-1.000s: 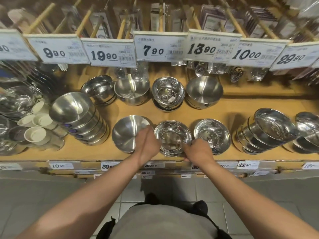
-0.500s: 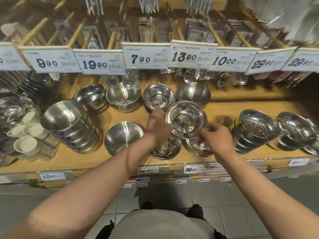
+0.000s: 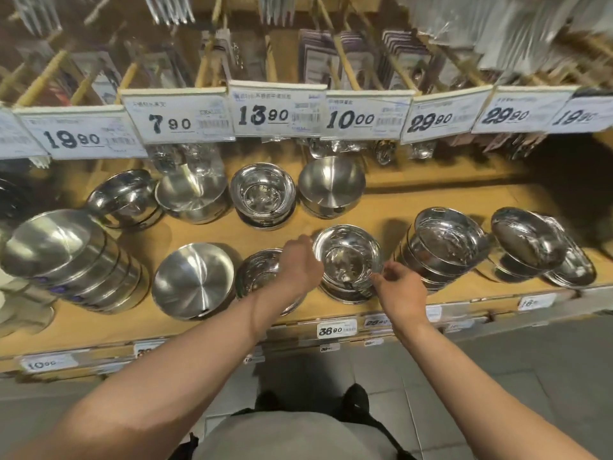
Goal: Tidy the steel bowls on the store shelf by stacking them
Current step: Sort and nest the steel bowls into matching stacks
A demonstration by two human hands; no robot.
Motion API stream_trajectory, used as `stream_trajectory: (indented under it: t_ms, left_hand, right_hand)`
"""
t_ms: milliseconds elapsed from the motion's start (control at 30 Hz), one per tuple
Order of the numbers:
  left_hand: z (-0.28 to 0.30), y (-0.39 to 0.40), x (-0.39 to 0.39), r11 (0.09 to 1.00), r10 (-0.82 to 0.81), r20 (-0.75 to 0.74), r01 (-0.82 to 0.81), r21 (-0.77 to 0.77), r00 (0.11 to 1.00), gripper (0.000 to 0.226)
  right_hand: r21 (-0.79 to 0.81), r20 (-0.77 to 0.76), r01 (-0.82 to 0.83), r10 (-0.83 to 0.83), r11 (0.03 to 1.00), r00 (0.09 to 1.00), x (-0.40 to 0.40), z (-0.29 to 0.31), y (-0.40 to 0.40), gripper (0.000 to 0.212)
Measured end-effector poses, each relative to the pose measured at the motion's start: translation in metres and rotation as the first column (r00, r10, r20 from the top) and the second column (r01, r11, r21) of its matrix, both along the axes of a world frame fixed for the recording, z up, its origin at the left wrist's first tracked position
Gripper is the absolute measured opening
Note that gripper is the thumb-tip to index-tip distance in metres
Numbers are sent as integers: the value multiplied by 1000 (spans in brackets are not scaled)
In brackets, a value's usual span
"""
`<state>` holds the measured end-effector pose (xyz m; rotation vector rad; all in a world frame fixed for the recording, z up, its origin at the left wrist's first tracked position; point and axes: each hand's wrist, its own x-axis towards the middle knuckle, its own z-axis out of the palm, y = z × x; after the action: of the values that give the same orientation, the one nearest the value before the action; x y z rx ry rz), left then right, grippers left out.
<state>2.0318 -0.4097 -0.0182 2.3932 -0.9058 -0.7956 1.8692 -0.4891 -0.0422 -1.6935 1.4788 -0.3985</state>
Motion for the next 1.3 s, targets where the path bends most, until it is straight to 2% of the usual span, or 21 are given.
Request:
stream_trajectory:
  t_ms: [100,200,367,500,600,667,700,800,900,967,1000,1133,1300]
  left_hand:
    - [-4,-3,-4,1000,14,49,-13,-15,999,33]
    - [-12,-1,-9,998,38,9,-37,-56,999,27]
    - [-27,-4,-11,999,42,23,-42,1,999,37]
    - [-28,-9,-7,998,54,41,-55,15,998,37]
    - [-25,-6,7,998,50,48,-48,-51,998,31]
    - [-22,-4,20,998,-36,76,40,-56,996,23]
    - [-22,-4,26,997,-65,81,68,-31,995,26]
    - [-22,-3,38,999,-39,23,39,13,999,29]
    - [-22,0,40,997,-22,-12,22,75,1000,23]
    - [-24,2,38,996,24,-42,-20,92,999,14]
    - [-26,3,37,995,36,-36,-32,95,999,10]
    - [-27,4,31,996,0,-10,1,94,1000,22]
    - [-21,0,30,994,-57,114,46,103,992,27]
  right_hand:
    - [-5,14,-13,13,1000,1000,-3,-6,-5,23]
    - [-19,25,-5,6,1000,1000,-6,-14,-6,25]
    - [-30,3,9,-9,1000,1000,-7,-24,-6,24]
    - [18,42,58,-58,998,997,-5,-24,-3,30]
    - [79,64,45,-50,996,997,0,-23,1,18]
    - [138,64,46,-56,989,996,6,-20,4,11]
    - [163,61,53,-64,985,996,9,-19,4,10]
    - [191,31,51,-58,980,998,16,-17,2,17]
    - [222,14,35,-39,974,999,20,-16,-1,8]
    - [223,-24,20,-15,975,1000,21,-16,-6,18]
    - [223,-39,12,-4,975,999,21,-15,-9,22]
    - [234,-92,-34,57,972,994,24,-11,-17,25]
    - [166,-152,-47,72,985,986,26,-11,-18,25]
